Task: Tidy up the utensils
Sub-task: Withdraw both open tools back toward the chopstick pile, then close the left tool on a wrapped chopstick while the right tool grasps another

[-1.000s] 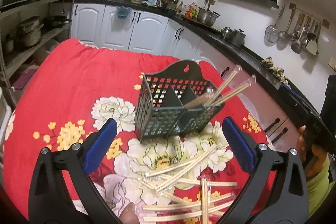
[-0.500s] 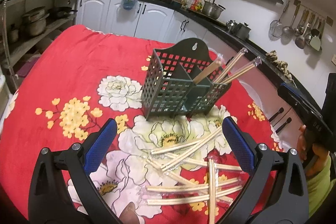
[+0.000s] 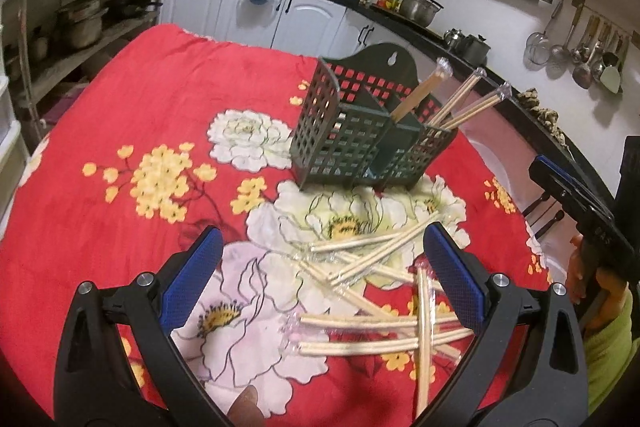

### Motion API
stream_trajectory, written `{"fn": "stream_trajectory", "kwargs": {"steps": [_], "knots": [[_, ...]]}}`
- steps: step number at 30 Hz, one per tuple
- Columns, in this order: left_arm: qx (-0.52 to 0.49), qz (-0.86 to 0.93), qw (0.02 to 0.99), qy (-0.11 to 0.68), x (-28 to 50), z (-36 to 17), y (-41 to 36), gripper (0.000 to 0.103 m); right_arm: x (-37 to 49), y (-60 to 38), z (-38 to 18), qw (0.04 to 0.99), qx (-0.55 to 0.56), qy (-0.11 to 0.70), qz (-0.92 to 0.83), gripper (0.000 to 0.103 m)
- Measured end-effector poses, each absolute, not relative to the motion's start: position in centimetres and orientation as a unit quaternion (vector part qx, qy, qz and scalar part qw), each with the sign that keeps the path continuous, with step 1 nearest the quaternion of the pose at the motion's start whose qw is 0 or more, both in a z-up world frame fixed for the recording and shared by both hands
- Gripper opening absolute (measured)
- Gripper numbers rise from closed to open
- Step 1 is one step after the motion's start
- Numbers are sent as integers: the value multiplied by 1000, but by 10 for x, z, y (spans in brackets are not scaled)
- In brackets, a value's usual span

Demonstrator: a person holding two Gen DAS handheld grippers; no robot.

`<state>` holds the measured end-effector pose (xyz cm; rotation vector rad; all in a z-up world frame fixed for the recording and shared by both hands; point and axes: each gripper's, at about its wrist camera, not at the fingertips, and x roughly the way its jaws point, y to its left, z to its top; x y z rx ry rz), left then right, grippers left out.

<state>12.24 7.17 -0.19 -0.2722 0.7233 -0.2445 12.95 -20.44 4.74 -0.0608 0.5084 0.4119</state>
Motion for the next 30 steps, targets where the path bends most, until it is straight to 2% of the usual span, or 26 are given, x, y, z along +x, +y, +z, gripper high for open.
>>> {"fn": "stream_trajectory", "kwargs": {"steps": [15, 24, 26, 30], "knots": [[-129, -121, 899, 400, 99, -43, 74, 92, 128, -213, 9, 936, -28, 295, 192, 72], [-130, -136, 886, 424, 95, -62, 68, 67, 135, -219, -9, 929, -31, 320, 183, 71], [-128, -138, 884, 429, 94, -67, 65, 61, 139, -221, -13, 927, -30, 327, 182, 68], [-132, -138, 881, 432, 93, -73, 65, 56, 155, -225, -22, 917, -23, 353, 183, 58]]}}
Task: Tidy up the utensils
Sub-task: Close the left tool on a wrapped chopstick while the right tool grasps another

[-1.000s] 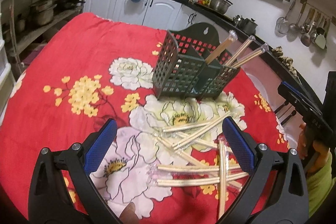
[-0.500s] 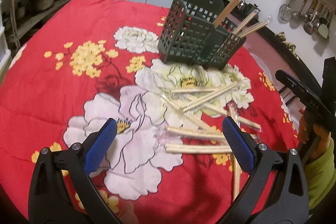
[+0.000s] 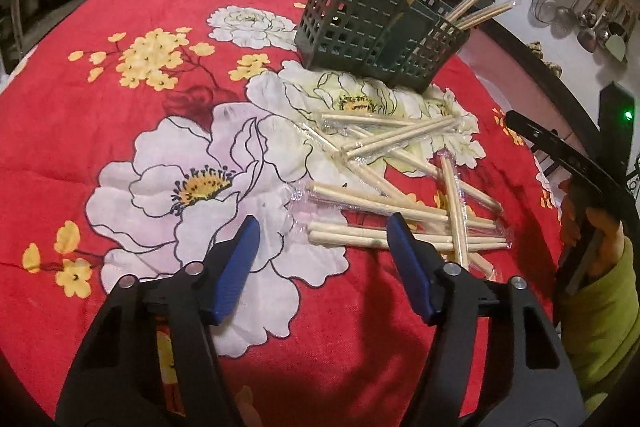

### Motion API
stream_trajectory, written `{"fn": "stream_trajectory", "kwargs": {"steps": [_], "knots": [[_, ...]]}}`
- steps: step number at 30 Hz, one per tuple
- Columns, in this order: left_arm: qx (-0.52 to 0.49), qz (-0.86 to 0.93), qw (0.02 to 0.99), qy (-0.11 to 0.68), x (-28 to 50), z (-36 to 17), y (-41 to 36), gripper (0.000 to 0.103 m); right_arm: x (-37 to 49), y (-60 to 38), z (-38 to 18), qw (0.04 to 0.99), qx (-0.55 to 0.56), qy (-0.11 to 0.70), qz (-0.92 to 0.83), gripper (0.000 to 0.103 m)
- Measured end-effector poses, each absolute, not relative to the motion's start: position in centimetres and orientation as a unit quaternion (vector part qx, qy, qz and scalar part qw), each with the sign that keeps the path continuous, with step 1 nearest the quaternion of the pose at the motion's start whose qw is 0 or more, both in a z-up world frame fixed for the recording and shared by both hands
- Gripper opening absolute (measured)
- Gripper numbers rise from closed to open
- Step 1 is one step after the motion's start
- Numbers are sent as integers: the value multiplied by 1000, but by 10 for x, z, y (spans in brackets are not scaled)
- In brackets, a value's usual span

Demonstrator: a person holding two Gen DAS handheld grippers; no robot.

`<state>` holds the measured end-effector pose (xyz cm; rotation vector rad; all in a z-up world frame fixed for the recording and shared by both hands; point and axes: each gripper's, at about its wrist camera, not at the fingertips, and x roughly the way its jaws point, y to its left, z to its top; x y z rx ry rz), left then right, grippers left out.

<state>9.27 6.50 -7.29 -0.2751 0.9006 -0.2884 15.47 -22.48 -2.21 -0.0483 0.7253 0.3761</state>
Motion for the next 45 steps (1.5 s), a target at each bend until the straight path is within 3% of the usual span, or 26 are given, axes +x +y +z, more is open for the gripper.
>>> {"fn": "stream_trajectory", "kwargs": {"steps": [4, 8, 12, 19, 30, 32, 34, 35, 45], "knots": [[-134, -141, 881, 431, 93, -75, 63, 48, 171, -225, -29, 910, -30, 371, 181, 49], [-135, -146, 880, 432, 93, -76, 62, 34, 185, -229, -30, 907, -28, 381, 179, 49], [-140, -148, 878, 432, 95, -78, 62, 30, 196, -233, -32, 906, -34, 385, 173, 49], [-161, -148, 874, 433, 97, -82, 75, 6, 210, -234, -41, 899, -34, 400, 174, 44], [-175, -160, 874, 425, 94, -75, 85, 3, 240, -234, -63, 874, 17, 439, 207, 41], [-174, -160, 876, 421, 92, -72, 86, 3, 246, -235, -69, 866, 34, 450, 216, 35], [-174, -157, 878, 417, 90, -68, 89, 2, 247, -234, -73, 859, 43, 455, 230, 10], [-174, -156, 879, 416, 89, -67, 90, 2, 247, -234, -73, 859, 44, 455, 231, 6], [-178, -139, 895, 385, 83, -43, 108, 2, 238, -246, -50, 878, 51, 419, 224, 2]]}}
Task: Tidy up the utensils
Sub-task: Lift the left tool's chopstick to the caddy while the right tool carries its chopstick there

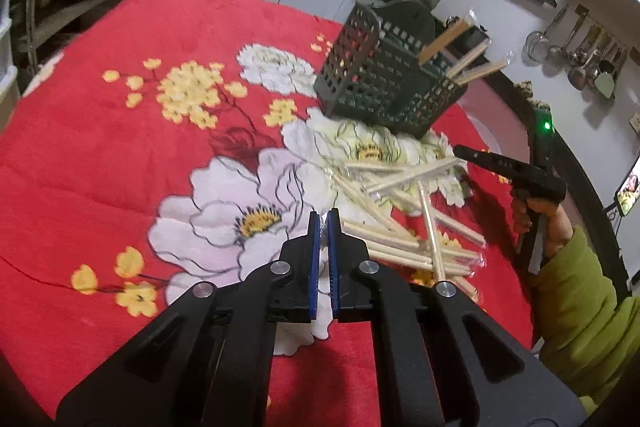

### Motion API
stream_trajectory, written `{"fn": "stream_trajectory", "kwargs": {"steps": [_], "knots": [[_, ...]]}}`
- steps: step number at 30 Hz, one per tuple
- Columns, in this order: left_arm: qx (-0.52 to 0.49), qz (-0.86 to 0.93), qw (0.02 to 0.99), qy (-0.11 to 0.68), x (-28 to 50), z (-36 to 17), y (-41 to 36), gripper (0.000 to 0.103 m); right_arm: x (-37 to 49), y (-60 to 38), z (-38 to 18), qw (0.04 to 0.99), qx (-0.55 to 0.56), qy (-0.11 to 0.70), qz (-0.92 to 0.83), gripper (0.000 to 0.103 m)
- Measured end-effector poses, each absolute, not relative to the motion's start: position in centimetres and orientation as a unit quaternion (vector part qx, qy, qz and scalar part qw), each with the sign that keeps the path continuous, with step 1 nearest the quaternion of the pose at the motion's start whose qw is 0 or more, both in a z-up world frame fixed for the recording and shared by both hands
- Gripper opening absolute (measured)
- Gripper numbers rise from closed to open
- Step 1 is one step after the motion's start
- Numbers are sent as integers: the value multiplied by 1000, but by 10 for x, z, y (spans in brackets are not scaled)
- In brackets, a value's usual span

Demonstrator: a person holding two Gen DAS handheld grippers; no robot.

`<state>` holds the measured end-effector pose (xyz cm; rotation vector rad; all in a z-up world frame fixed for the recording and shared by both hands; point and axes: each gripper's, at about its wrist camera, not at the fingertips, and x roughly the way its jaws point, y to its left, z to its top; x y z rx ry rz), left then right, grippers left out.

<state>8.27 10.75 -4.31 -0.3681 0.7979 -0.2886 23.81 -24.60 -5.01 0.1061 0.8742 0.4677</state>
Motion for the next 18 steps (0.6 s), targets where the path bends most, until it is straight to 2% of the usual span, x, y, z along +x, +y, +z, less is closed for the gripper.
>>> {"fn": "stream_trajectory", "kwargs": {"steps": [18], "knots": [[-136, -180, 930, 290, 114, 43, 80, 2, 183, -232, 71, 924, 10, 274, 265, 2]]}}
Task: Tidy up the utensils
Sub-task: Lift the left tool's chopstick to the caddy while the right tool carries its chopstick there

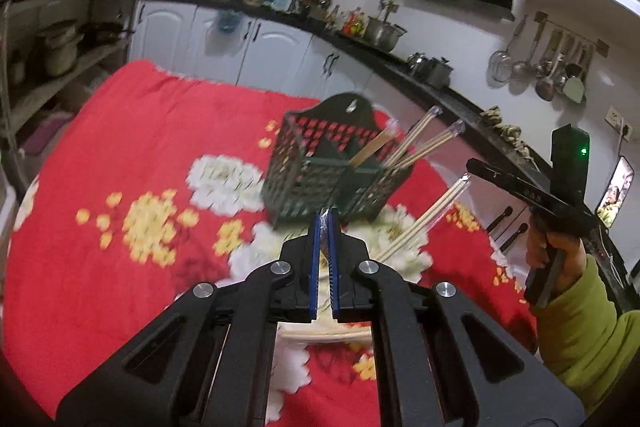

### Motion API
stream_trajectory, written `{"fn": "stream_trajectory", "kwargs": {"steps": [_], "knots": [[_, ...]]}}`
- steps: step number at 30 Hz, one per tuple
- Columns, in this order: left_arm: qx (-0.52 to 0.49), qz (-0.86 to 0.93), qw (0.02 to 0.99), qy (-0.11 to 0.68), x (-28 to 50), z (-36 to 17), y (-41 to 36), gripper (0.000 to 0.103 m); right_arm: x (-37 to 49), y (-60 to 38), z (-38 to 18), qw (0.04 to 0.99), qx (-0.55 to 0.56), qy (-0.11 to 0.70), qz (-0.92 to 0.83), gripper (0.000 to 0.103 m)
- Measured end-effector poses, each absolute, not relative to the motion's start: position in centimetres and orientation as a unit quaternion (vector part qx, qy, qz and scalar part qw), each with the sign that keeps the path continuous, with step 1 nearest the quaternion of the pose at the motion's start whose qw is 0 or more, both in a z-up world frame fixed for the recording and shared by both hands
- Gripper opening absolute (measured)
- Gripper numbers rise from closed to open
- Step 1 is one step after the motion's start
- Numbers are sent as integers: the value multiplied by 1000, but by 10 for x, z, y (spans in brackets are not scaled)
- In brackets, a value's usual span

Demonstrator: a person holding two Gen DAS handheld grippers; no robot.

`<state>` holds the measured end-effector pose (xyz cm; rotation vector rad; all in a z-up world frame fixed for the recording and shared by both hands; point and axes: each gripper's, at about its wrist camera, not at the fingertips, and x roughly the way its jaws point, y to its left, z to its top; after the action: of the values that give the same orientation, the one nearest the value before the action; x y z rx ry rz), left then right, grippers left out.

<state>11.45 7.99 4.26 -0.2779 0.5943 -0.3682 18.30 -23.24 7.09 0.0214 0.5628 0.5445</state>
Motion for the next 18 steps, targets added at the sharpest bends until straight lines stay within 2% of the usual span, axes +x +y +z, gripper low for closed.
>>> {"fn": "stream_trajectory", "kwargs": {"steps": [18], "knots": [[-88, -255, 933, 239, 130, 99, 17, 1, 153, -229, 117, 936, -10, 221, 273, 2]]}}
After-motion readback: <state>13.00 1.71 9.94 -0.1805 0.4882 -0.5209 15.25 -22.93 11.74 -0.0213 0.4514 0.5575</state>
